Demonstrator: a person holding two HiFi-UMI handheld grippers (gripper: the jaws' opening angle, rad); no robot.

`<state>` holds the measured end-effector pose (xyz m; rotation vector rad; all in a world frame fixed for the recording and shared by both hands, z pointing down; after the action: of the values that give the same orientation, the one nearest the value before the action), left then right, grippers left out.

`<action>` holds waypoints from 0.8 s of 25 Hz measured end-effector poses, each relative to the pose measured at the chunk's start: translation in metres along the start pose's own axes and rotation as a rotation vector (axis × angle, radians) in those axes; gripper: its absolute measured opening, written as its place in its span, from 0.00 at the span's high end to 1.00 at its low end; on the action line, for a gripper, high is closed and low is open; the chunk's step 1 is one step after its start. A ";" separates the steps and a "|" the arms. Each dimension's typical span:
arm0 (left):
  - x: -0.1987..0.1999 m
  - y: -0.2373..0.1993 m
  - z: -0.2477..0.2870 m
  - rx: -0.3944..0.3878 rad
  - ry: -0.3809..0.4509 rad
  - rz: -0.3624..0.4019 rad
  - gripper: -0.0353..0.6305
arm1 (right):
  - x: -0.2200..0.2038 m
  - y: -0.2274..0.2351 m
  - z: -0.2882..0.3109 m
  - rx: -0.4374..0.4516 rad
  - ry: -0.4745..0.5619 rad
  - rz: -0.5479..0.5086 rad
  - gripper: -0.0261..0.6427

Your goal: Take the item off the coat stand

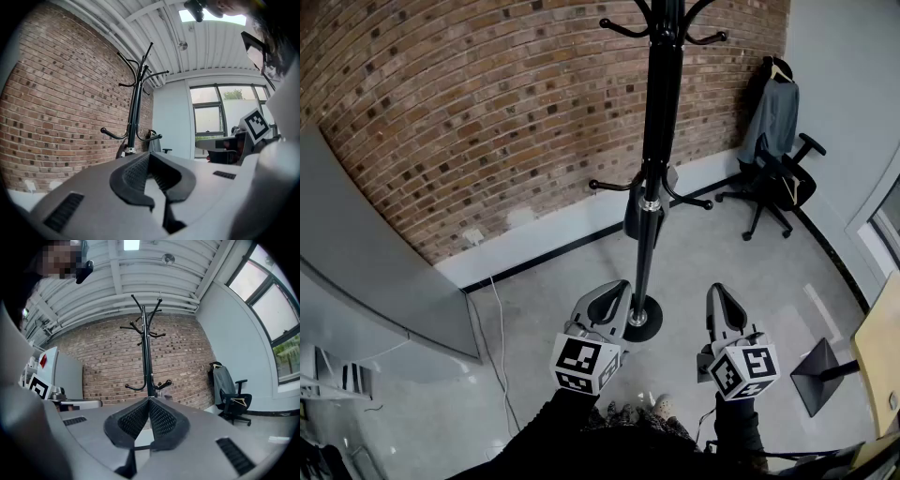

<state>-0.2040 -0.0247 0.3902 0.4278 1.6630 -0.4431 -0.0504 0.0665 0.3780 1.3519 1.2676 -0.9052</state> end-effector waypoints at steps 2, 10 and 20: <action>-0.002 0.005 0.011 0.005 -0.003 0.000 0.94 | 0.002 0.009 0.005 0.014 -0.005 -0.003 0.95; -0.004 0.024 0.060 0.046 0.010 0.031 0.94 | 0.006 0.040 0.029 0.103 -0.032 -0.037 0.95; -0.021 0.044 0.087 0.124 -0.008 0.005 0.94 | -0.006 0.067 0.046 0.210 -0.092 -0.037 0.95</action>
<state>-0.1048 -0.0322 0.3977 0.5212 1.6311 -0.5456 0.0201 0.0260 0.3871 1.4355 1.1556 -1.1387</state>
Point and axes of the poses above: the fingertips, and each gripper's own axes: z forward along the fingers, y to its right, x out of its top, the point moved 2 cm from there along -z, backward along the fingers, and after that the axes turned 11 degrees about y, right-handed, at the moved point
